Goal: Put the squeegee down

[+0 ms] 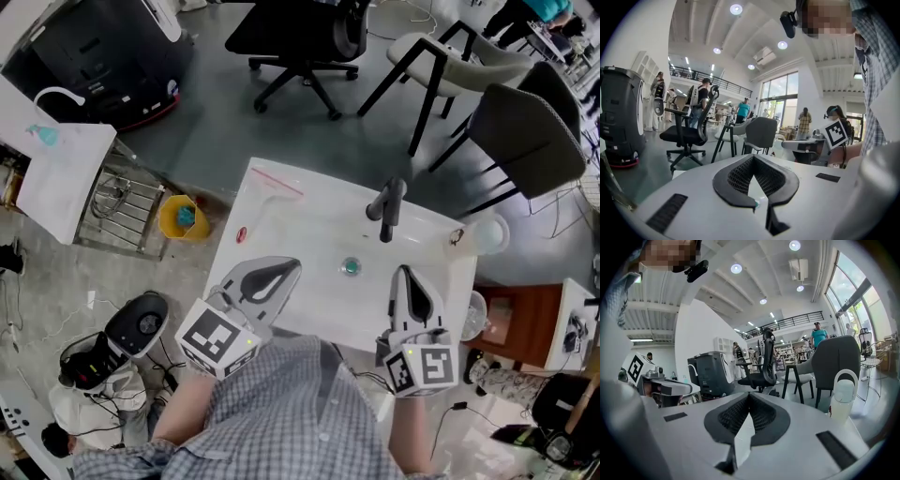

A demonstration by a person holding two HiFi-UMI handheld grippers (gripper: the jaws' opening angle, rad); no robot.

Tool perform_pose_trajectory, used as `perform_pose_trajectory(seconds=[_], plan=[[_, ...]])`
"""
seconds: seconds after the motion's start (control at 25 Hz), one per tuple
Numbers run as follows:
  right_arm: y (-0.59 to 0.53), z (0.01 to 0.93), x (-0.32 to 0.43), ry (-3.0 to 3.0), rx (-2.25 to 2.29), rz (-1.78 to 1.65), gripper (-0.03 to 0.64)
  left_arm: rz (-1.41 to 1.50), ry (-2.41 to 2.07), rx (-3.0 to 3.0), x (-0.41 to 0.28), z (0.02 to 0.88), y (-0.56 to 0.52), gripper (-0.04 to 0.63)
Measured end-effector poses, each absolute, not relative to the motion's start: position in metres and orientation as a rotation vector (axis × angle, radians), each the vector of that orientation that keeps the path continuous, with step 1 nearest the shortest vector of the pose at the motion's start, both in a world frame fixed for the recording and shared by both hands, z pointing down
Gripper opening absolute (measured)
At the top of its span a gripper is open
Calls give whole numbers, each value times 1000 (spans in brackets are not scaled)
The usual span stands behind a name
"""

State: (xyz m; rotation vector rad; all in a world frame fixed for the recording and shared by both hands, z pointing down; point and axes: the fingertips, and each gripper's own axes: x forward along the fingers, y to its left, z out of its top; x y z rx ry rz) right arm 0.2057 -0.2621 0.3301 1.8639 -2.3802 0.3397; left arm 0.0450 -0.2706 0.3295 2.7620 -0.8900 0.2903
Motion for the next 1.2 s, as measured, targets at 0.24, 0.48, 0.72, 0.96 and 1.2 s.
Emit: perform_pose_trajectory(seconds=[0.24,0.48,0.72,0.96,1.2], plan=[[-262,326,207,-2397,1858,326,8,299,-873,2765,52,330,-264,5],[-262,329,200,-2421,1834,336,8,301,-886,2757,49,333,-262,5],[-263,333,190,-2439,1808,335,8,302,-883,2744,46,339,-259,5],[-263,333,187,-2449,1796,335,8,310,-882,2742,47,339,-257,5],[-262,332,185,-2445,1783,335,8,309,-876,2743,46,338,-256,5]])
